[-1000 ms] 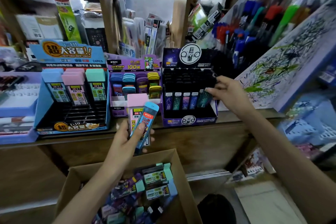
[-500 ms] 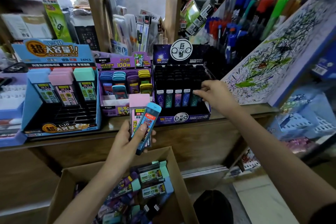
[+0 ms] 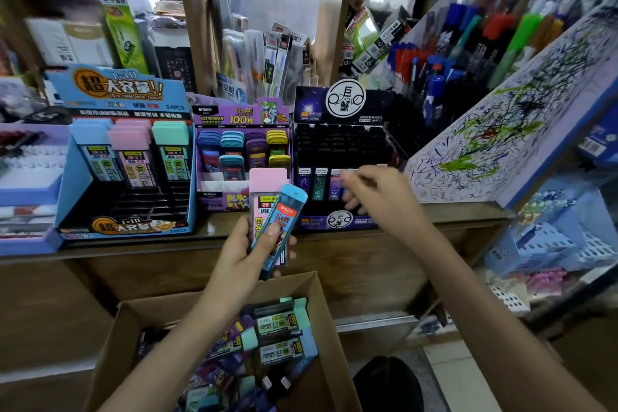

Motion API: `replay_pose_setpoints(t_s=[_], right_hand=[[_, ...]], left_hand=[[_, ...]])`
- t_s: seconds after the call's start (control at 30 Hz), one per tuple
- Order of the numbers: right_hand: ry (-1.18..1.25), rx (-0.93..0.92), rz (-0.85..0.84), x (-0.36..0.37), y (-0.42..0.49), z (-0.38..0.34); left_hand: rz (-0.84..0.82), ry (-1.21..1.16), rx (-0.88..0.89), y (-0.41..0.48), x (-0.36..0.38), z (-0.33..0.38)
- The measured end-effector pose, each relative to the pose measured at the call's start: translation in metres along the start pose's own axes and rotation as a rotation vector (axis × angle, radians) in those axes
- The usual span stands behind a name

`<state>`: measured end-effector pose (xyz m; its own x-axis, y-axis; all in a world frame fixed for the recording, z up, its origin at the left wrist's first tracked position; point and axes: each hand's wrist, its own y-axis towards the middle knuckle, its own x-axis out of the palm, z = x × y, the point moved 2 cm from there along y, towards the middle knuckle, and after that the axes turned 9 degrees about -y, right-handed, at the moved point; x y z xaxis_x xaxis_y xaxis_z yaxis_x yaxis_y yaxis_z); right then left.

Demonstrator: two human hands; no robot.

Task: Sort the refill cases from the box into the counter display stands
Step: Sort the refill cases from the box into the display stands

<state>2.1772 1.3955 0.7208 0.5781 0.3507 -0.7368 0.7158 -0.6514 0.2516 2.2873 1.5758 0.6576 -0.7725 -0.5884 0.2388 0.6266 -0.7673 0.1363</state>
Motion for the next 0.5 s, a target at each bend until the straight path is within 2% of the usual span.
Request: replay_pose_setpoints(t_s=[0.1, 0.27, 0.43, 0.5], right_hand=[[0.259, -0.011, -0.194, 0.029, -0.012, -0.032], [0.400, -0.047, -0.274, 0.067, -0.013, -0.065], [0.551, -0.055, -0.155, 0.056, 0.028, -0.085], [0.515, -0.086, -0.109, 0.051, 0.049, -0.092]], left_hand=[[0.012, 0.013, 0.011, 0.000, -0.005, 0.002], [0.067, 0.023, 0.061, -0.004, -0.032, 0.007], [0.179, 0.048, 0.117, -0.008, -0.076, 0.017], [0.225, 0.040, 0.129, -0.010, -0.094, 0.021]])
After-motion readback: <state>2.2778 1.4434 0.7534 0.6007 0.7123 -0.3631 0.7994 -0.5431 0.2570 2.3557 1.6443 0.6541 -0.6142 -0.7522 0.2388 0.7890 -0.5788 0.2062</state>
